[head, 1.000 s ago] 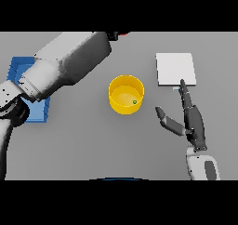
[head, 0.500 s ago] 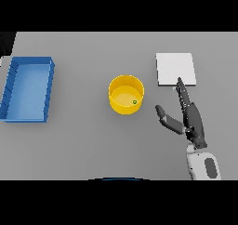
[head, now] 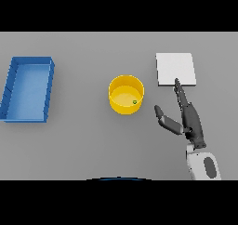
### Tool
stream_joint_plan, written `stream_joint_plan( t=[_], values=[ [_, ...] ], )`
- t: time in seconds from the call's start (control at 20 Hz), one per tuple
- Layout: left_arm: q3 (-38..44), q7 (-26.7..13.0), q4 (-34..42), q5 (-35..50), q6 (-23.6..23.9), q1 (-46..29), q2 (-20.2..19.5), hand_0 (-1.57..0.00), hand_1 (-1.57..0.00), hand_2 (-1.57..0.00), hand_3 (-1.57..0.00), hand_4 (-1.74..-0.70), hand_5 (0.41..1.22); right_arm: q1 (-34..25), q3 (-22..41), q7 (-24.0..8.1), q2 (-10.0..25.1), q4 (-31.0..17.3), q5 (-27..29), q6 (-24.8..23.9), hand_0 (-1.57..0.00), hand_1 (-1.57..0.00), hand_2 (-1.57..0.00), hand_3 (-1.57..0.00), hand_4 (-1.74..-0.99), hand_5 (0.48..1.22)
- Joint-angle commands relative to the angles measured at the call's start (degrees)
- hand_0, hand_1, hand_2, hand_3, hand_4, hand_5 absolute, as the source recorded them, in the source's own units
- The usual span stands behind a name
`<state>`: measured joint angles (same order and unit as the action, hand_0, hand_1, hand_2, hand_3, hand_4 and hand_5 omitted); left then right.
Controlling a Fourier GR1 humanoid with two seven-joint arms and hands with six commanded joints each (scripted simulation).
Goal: Pick up the red beaker and tilt it to pour out 1 green nut into yellow bowl. Pick up the yellow bowl and place it on the metallic measuring scale.
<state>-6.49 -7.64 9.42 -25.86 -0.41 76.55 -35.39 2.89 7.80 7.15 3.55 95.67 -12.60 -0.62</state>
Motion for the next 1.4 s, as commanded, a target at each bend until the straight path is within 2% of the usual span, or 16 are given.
stream_joint_plan(
  t=[0.0, 0.05, 0.2, 0.35, 0.4, 0.55, 0.65, 0.7, 0.75, 0.8, 0.85, 0.9, 0.95, 1.05, 1.2, 1.35],
  values=[
    [1.4, -2.1, 0.5, 1.9, 1.3, -1.7, 0.0, -1.57, -1.57, -1.57, -1.57, -1.74, 1.221, 0.0, -0.1, 0.4, 0.1, -0.1, 0.1, 0.1, 0.00, 0.00, 0.00, 0.00, -1.138, 0.648],
    [2.4, -3.2, 1.0, 3.5, 2.4, -3.8, 0.3, -1.57, -1.57, -1.57, -1.57, -1.74, 1.221, -0.3, -0.3, 0.1, 0.1, -0.2, 0.6, 0.2, 0.00, 0.00, 0.00, 0.00, -1.133, 0.655],
    [4.4, -2.7, 5.7, 7.9, 4.4, -11.5, 0.9, -1.57, -1.57, -1.57, -1.57, -1.74, 1.221, 0.0, -0.2, 0.7, -0.3, -1.1, 0.9, 0.5, 0.00, 0.00, 0.00, 0.00, -1.131, 0.669],
    [5.1, -3.6, 14.5, 12.1, 6.5, -21.5, 2.3, -1.57, -1.57, -1.57, -1.57, -1.74, 1.221, -0.1, -0.6, 2.5, 0.7, -1.3, 0.5, 0.4, 0.00, 0.00, 0.00, 0.00, -1.159, 0.677],
    [5.0, -5.5, 17.9, 13.1, 7.1, -24.3, 2.8, -1.57, -1.57, -1.57, -1.57, -1.74, 1.221, 0.0, -0.8, 2.3, 1.3, -0.3, 0.5, 0.5, 0.00, 0.00, 0.00, 0.00, -1.166, 0.676],
    [4.4, -9.2, 30.1, 15.8, 8.4, -33.7, 3.3, -1.57, -1.57, -1.57, -1.57, -1.74, 1.098, 0.4, -0.9, 1.9, 1.3, -0.2, 1.1, 0.7, 0.00, 0.00, 0.00, 0.00, -1.171, 0.677],
    [3.8, -14.2, 37.8, 16.7, 9.0, -38.5, 3.3, -1.57, -1.57, -1.57, -1.57, -1.74, 0.984, -0.2, -1.0, 1.2, 1.2, -0.8, 1.2, 0.8, 0.00, 0.00, 0.00, 0.00, -1.161, 0.671],
    [3.6, -15.8, 39.2, 16.9, 9.4, -39.4, 3.5, -1.57, -1.57, -1.57, -1.57, -1.74, 0.925, -0.1, -0.6, 1.5, 1.0, -0.7, 0.9, 0.8, 0.00, 0.00, 0.00, 0.00, -1.157, 0.671],
    [3.6, -18.4, 42.2, 17.5, 8.9, -40.7, 3.1, -1.57, -1.57, -1.57, -1.57, -1.66, 0.868, -0.6, -1.0, 1.1, 1.1, -0.8, 1.3, 0.8, 0.00, 0.00, 0.00, 0.00, -1.155, 0.669],
    [3.3, -19.7, 45.5, 18.0, 8.0, -42.5, 2.7, -1.57, -1.57, -1.53, -1.53, -1.52, 0.818, -0.7, -0.8, 0.9, 0.7, -0.5, 1.4, 0.8, 0.00, 0.00, 0.00, 0.00, -1.155, 0.670],
    [2.5, -18.6, 47.4, 18.7, 5.1, -43.6, 2.2, -1.47, -1.34, -1.28, -1.32, -1.37, 0.774, -0.3, -0.7, 1.1, 0.7, -0.4, 1.4, 0.9, 0.00, 0.00, 0.00, 0.00, -1.153, 0.670],
    [2.6, -18.8, 49.8, 20.5, 2.8, -44.8, 1.9, -1.17, -1.07, -1.02, -1.05, -1.23, 0.737, 0.3, -0.8, 1.3, 1.0, 0.1, 1.4, 0.9, 0.00, 0.00, 0.00, 0.00, -1.151, 0.670],
    [3.2, -18.6, 51.5, 22.6, 0.3, -46.0, 1.3, -0.94, -0.86, -0.82, -0.84, -1.13, 0.705, 0.9, -0.4, 1.9, 0.8, 0.2, 1.0, 0.8, 0.00, 0.00, 0.00, 0.00, -1.149, 0.670],
    [3.1, -20.1, 53.1, 24.4, -3.4, -46.3, 0.2, -0.60, -0.55, -0.52, -0.54, -0.98, 0.664, 1.0, -0.6, 2.4, 0.9, -0.3, 1.3, 1.0, 0.00, 0.00, 0.00, 0.00, -1.153, 0.670],
    [0.8, -22.0, 53.4, 22.3, -5.6, -46.6, -1.2, -0.31, -0.28, -0.27, -0.28, -0.84, 0.632, -0.4, -0.8, 0.8, 0.8, -0.6, 1.1, 0.6, 0.00, 0.00, 0.00, 0.00, -1.155, 0.670],
    [-1.0, -22.2, 51.8, 19.5, -4.9, -46.0, -0.9, -0.16, -0.14, -0.14, -0.14, -0.80, 0.627, -0.4, -0.4, 0.9, 0.9, -0.8, -0.5, -0.4, 0.00, 0.00, 0.00, 0.00, -1.158, 0.665]
  ],
)
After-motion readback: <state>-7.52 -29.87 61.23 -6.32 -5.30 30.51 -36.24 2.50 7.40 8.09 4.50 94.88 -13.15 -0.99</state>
